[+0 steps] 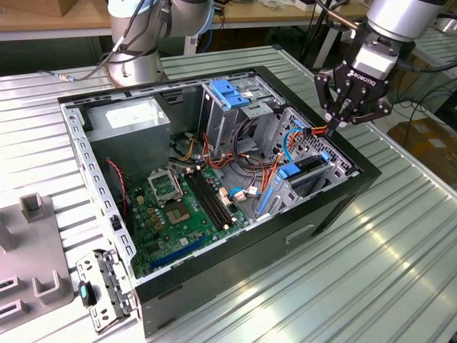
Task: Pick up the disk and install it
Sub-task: 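Insert the first disk wire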
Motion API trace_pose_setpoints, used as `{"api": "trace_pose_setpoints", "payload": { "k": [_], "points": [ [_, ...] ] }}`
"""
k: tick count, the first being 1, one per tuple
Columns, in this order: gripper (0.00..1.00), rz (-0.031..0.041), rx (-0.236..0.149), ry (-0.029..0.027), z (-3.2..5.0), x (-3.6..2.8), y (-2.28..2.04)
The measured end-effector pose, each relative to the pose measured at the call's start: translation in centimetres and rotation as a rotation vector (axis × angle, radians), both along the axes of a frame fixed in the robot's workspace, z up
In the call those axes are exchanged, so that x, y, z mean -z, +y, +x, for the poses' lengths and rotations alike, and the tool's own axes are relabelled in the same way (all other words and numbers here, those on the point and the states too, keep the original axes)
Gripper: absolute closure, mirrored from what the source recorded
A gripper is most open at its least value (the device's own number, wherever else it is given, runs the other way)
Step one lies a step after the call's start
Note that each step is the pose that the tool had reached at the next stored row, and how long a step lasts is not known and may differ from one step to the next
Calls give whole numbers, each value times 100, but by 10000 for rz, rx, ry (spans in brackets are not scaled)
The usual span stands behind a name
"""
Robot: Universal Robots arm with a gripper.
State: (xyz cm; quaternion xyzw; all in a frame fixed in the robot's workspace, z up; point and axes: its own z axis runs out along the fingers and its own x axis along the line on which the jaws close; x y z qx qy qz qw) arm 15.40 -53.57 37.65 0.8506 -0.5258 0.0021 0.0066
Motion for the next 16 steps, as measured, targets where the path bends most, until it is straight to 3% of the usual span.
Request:
{"api": "trace_pose_setpoints", "payload": {
  "k": [2,6,7,9,11,16],
  "points": [
    [76,0,-99,0,25,0,27],
    [75,0,-287,0,48,1,43],
    [69,-1,-363,0,56,1,43],
    [69,0,-653,0,77,3,44],
    [69,-1,-1288,0,82,7,43],
    [69,-1,-2229,0,130,16,44]
  ]
}}
